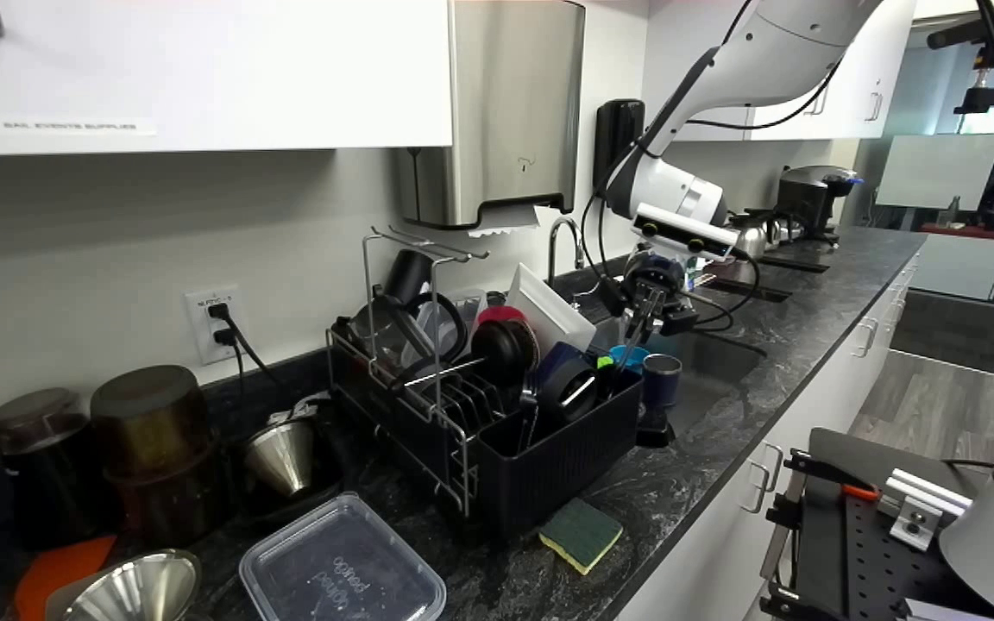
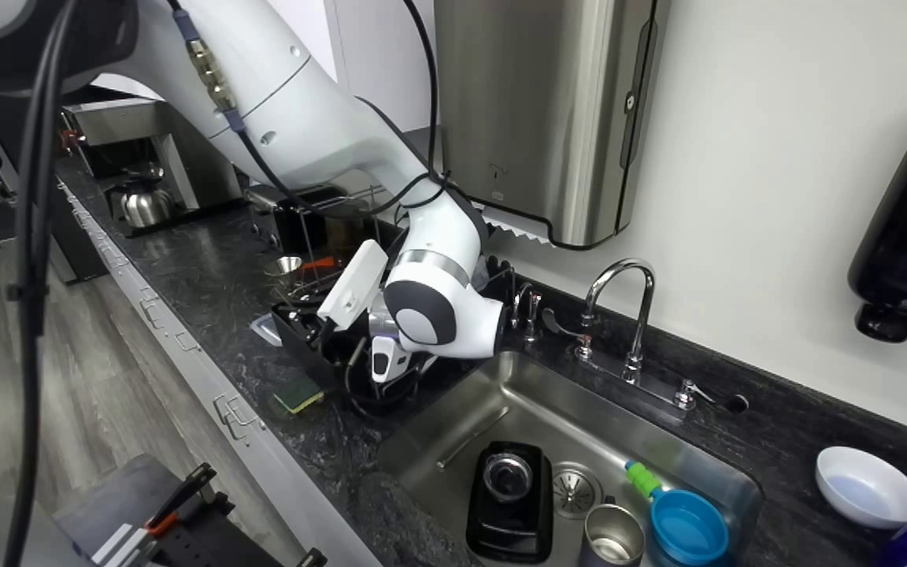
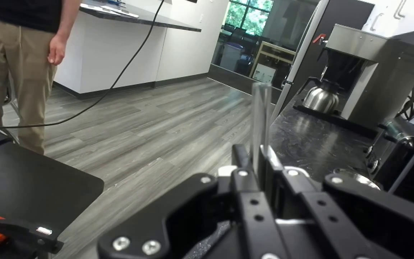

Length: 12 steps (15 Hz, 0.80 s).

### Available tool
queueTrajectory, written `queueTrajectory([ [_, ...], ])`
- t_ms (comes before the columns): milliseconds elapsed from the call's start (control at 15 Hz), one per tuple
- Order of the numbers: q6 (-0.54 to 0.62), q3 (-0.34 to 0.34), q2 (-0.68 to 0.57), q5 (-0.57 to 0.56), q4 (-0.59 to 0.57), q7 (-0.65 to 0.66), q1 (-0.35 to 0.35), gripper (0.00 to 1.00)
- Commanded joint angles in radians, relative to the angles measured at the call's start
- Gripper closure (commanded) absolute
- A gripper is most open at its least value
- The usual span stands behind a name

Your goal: Take the straw out of the sink and put it in the cutlery compartment, pick the lid on the tray, place it on the cup in the sink, lift the cup, drop it in the sink then move the pan in the sink to the left

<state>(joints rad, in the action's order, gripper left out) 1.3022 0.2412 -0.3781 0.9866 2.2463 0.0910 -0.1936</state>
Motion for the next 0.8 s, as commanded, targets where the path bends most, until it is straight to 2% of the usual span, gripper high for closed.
queueTrajectory([
  [0, -0.002, -0.007, -0.031, 0.016, -0.025, 0.013, -0.002, 0.97],
  [733, -0.013, -0.009, -0.121, 0.032, -0.086, 0.012, -0.008, 0.97],
])
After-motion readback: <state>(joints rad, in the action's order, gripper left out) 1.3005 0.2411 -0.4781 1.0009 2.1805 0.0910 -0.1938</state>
